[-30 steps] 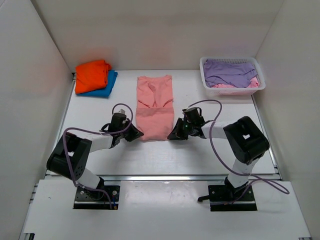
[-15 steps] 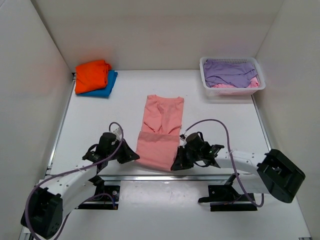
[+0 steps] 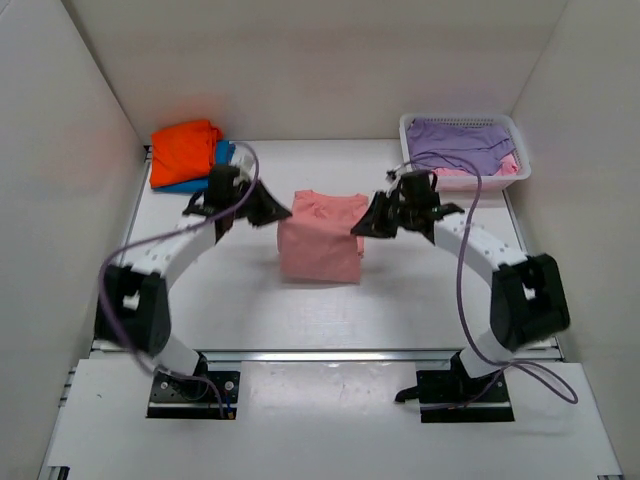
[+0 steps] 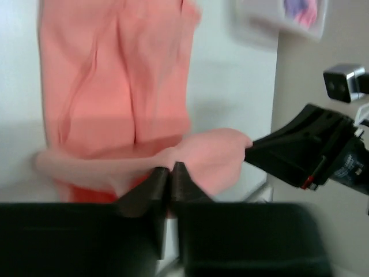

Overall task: Fold and stack the t-shirts
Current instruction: Fold the long partially folded tshirt into a neat square, then put the neatly folded tshirt into the corner of the board with the left arm

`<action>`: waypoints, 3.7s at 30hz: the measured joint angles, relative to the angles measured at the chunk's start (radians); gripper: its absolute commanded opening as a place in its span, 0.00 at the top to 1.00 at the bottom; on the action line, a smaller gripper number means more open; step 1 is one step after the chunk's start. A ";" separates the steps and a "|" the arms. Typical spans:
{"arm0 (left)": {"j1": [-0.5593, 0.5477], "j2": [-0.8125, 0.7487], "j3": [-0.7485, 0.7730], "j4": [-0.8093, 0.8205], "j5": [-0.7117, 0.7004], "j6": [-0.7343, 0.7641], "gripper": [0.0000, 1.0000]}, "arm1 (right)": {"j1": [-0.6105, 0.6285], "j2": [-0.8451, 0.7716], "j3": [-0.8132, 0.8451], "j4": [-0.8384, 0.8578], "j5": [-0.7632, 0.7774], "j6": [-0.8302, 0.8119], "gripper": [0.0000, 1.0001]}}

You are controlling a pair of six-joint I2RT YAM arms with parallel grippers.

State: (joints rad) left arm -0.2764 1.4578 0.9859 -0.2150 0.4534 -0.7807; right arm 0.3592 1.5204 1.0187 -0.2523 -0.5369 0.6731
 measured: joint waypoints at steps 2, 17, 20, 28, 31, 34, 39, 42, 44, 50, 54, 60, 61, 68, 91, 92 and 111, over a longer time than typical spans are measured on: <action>0.023 0.226 0.246 0.042 0.001 0.014 0.39 | -0.071 0.143 0.161 0.002 0.005 -0.038 0.52; 0.140 0.762 0.498 0.127 0.122 -0.013 0.37 | -0.191 0.402 0.476 -0.095 0.140 -0.157 0.41; 0.134 0.703 0.441 0.099 0.089 0.051 0.36 | -0.188 0.368 0.411 -0.092 0.126 -0.177 0.41; 0.086 0.575 0.335 0.150 -0.006 0.151 0.28 | -0.177 0.339 0.250 -0.047 0.105 -0.189 0.42; 0.064 0.591 0.341 0.127 -0.036 0.190 0.22 | -0.178 0.323 0.216 -0.040 0.096 -0.195 0.40; 0.045 0.605 0.344 0.106 -0.053 0.210 0.01 | -0.178 0.304 0.188 -0.019 0.086 -0.198 0.40; 0.024 0.609 0.349 0.128 -0.040 0.216 0.01 | -0.176 0.286 0.169 0.008 0.075 -0.199 0.41; 0.019 0.615 0.347 0.144 -0.008 0.216 0.02 | -0.177 0.282 0.158 0.018 0.072 -0.200 0.41; 0.017 0.615 0.347 0.141 -0.004 0.228 0.02 | -0.177 0.280 0.150 0.026 0.069 -0.200 0.41; -0.010 0.615 0.343 0.140 0.000 0.265 0.13 | -0.185 0.258 0.112 0.039 0.047 -0.199 0.43; -0.035 0.615 0.354 0.083 -0.028 0.323 0.45 | -0.196 0.250 0.100 0.056 0.035 -0.199 0.43; -0.075 0.625 0.394 -0.040 -0.099 0.413 1.00 | -0.214 0.236 0.077 0.072 0.015 -0.198 0.43; -0.077 0.631 0.417 -0.069 -0.113 0.426 1.00 | -0.216 0.236 0.075 0.075 0.011 -0.198 0.43; -0.046 0.665 0.634 -0.264 -0.379 0.552 1.00 | -0.218 0.221 0.074 0.074 -0.003 -0.199 0.44; 0.271 1.005 1.455 -0.285 -0.693 0.849 1.00 | -0.187 0.182 0.167 0.011 -0.012 -0.201 0.46; 0.297 1.021 1.477 -0.282 -0.682 0.848 1.00 | -0.182 0.182 0.171 0.005 -0.011 -0.202 0.46; 0.537 1.095 1.562 -0.156 -0.495 0.649 0.01 | -0.083 0.280 0.242 -0.072 0.034 -0.204 0.45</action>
State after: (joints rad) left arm 0.2607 2.5530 2.5481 -0.3706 -0.0414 -0.1314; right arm 0.2764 1.8008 1.2606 -0.3248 -0.5026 0.4694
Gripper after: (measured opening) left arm 0.922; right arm 0.544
